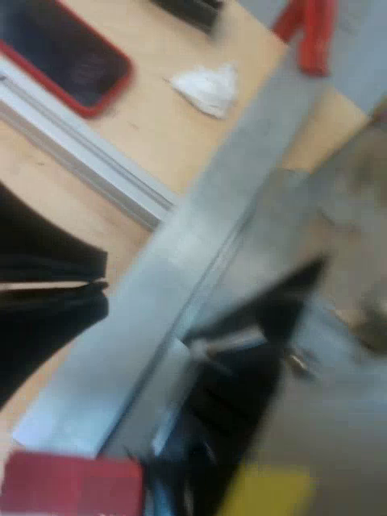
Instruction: Put the handle in the coffee machine
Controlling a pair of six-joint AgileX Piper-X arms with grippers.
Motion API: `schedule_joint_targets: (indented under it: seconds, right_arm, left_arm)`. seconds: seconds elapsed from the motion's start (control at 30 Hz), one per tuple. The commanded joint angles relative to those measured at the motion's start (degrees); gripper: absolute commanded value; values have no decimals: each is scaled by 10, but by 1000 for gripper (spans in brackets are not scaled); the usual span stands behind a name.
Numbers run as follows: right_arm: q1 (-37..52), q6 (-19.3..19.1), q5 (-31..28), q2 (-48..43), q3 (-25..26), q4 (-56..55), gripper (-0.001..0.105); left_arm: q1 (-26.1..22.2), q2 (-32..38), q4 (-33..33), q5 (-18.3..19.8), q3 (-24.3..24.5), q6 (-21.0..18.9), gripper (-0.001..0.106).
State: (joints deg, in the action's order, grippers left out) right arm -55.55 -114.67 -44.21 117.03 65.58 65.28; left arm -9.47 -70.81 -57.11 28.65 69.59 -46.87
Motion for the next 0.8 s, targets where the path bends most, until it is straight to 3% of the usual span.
schedule_joint_targets:
  seconds: [0.03,0.3,0.47,0.6,0.8]
  right_arm:
    - [2,0,-11,-17,11,57,41]
    - [2,-3,-11,-17,11,57,41]
    - [0,-21,-13,-17,11,57,41]
    - [0,-22,-20,-18,11,57,41]
    - [0,-22,-20,-21,11,56,41]
  left_arm:
    - [-1,-35,-2,-11,3,-9,1]
    - [4,-111,-20,-10,3,-6,1]
    - [37,-119,-82,-10,3,24,1]
    - [59,-119,-120,-10,3,26,1]
    - [66,-109,-157,36,3,22,0]
